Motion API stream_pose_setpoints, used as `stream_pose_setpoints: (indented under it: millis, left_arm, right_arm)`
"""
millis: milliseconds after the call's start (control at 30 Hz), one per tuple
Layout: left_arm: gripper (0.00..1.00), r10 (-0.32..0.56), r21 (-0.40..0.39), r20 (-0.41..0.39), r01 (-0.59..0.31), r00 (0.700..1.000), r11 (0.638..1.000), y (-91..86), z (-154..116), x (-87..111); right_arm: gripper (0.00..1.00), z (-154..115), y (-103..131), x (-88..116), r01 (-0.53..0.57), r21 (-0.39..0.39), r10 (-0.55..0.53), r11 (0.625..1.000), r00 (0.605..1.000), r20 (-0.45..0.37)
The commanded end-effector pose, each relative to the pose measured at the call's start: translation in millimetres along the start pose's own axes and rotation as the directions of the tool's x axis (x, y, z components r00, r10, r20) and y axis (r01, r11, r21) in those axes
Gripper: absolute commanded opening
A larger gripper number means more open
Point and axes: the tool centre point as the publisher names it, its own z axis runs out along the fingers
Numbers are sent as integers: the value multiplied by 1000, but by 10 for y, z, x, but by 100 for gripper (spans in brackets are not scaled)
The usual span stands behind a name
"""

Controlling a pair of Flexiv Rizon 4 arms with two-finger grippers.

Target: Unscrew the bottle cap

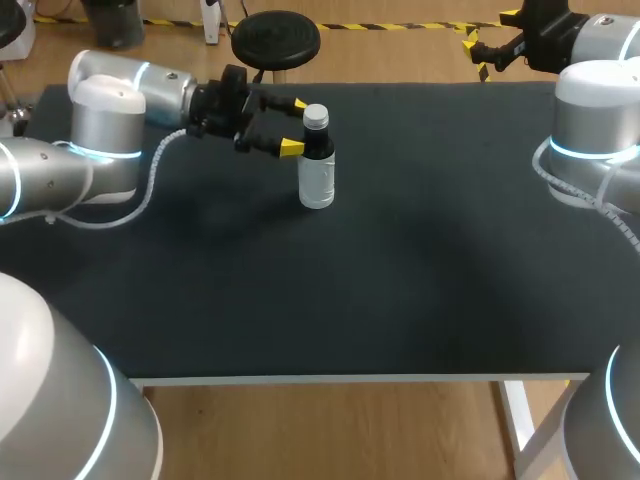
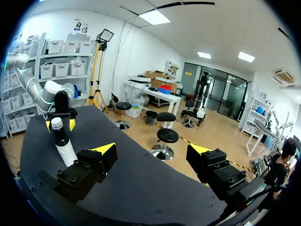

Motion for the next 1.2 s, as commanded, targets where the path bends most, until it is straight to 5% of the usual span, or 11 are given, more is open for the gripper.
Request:
stream_pose_setpoints:
  millis: [33, 1200]
  left_arm:
    - [100, 1, 11, -20, -1, 1000, 1000, 24, 37, -52]
    - [100, 10, 26, -68, -8, 998, 1000, 6, 262, -32]
  right_arm:
    - [100, -4, -6, -4, 0, -2, 0, 1000, 1000, -2]
    - [100, -4, -6, -4, 0, -2, 0, 1000, 1000, -2]
